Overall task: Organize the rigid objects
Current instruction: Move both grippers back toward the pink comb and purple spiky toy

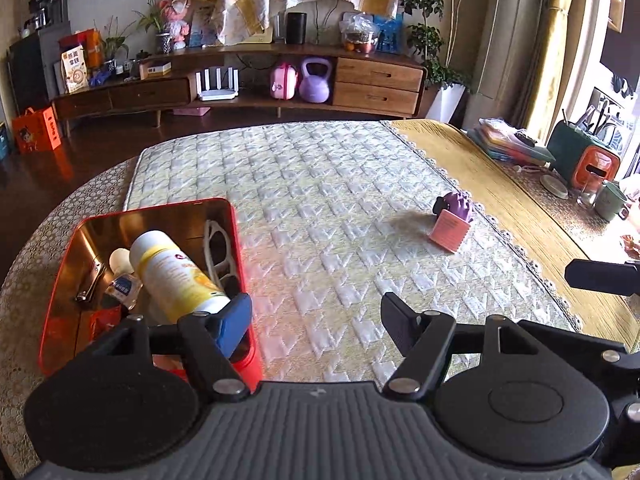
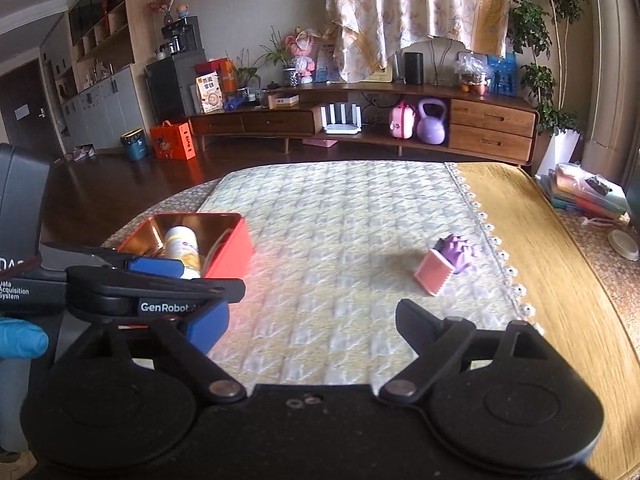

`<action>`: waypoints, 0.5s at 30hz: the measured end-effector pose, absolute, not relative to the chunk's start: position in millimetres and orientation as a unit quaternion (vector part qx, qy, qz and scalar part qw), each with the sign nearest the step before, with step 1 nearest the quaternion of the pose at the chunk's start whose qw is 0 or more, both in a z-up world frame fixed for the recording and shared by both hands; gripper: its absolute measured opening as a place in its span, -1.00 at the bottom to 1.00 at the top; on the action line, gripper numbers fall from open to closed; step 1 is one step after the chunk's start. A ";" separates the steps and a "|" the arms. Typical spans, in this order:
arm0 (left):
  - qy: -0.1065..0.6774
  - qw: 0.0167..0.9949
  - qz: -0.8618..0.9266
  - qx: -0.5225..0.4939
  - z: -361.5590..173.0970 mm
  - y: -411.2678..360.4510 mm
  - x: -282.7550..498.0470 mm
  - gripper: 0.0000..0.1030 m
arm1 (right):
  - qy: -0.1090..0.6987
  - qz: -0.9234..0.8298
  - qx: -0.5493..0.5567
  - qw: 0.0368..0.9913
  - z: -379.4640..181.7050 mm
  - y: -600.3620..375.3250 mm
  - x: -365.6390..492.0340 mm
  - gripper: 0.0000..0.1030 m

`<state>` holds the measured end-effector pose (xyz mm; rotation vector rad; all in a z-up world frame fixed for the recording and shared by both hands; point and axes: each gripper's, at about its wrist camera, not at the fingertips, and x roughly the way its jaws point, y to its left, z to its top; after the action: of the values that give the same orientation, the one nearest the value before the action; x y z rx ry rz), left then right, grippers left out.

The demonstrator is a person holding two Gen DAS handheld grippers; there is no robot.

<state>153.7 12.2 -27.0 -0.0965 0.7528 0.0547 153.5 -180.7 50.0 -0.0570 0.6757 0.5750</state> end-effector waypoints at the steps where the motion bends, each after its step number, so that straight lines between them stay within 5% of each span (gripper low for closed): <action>1: 0.370 0.928 0.022 -0.047 -27.8 8.2 157.0 0.37 | 0.327 0.275 -0.030 0.904 49.2 -185.9 156.9 0.75; 15: 0.376 0.926 -0.027 -0.027 -46.3 -51.8 212.1 0.55 | 0.335 0.203 -0.035 0.919 42.6 -255.2 227.2 0.98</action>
<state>212.1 -51.8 -46.3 -0.0563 0.7713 -0.0555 227.2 -255.2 42.6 -0.0712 0.6889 0.4174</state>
